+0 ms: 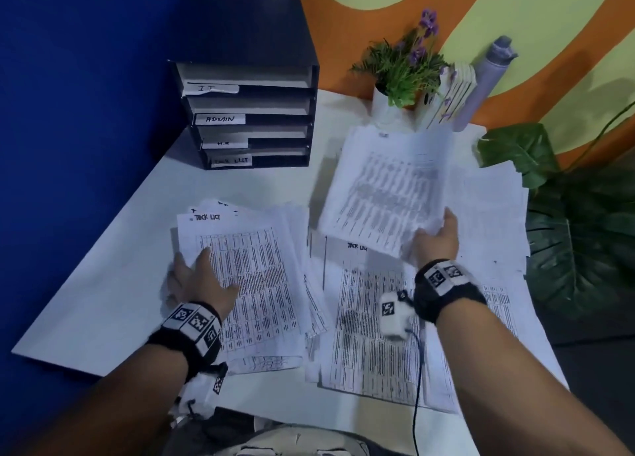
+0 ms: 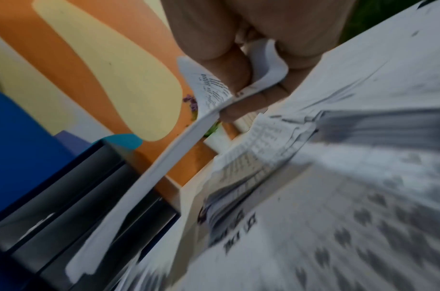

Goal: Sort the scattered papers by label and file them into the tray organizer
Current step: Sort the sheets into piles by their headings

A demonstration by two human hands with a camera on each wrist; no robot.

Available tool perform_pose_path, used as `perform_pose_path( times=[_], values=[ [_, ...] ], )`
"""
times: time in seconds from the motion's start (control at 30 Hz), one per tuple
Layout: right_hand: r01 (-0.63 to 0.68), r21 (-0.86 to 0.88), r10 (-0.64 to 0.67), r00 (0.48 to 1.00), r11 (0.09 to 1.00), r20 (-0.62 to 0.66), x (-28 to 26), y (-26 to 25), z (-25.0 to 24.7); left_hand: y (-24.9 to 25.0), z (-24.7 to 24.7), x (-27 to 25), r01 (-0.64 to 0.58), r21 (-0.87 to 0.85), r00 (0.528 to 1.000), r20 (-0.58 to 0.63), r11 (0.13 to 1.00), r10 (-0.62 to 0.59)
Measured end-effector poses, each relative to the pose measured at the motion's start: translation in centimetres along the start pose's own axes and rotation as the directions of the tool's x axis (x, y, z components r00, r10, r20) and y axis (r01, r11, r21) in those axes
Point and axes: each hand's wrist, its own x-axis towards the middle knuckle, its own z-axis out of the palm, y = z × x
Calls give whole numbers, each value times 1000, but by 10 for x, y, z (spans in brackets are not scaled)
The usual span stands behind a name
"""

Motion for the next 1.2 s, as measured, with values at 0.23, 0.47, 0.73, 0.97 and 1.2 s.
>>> perform_pose_path(
  times=[0.23,0.47,0.73,0.97,1.2],
  values=[
    [66,-129,-77,994,989,-79,70,-15,-4,-18,10,5,44,109,999,3,993,-44],
    [70,-400,-94,995,914,-41,93,-33,5,-16,6,4,68,43,997,-24,997,-67],
    [387,-306,-234,869,870,435,-2,-10,51,-41,5,23,-7,-176,995,-101,984,-11],
    [327,-285,-65,751,901,657,-96,39,82,-51,-2,20,-122,-138,973,-214,983,91],
    [407,-419,-57,769,812,637,-122,45,86,-42,3,13,-283,-110,959,-8,953,284]
  ],
)
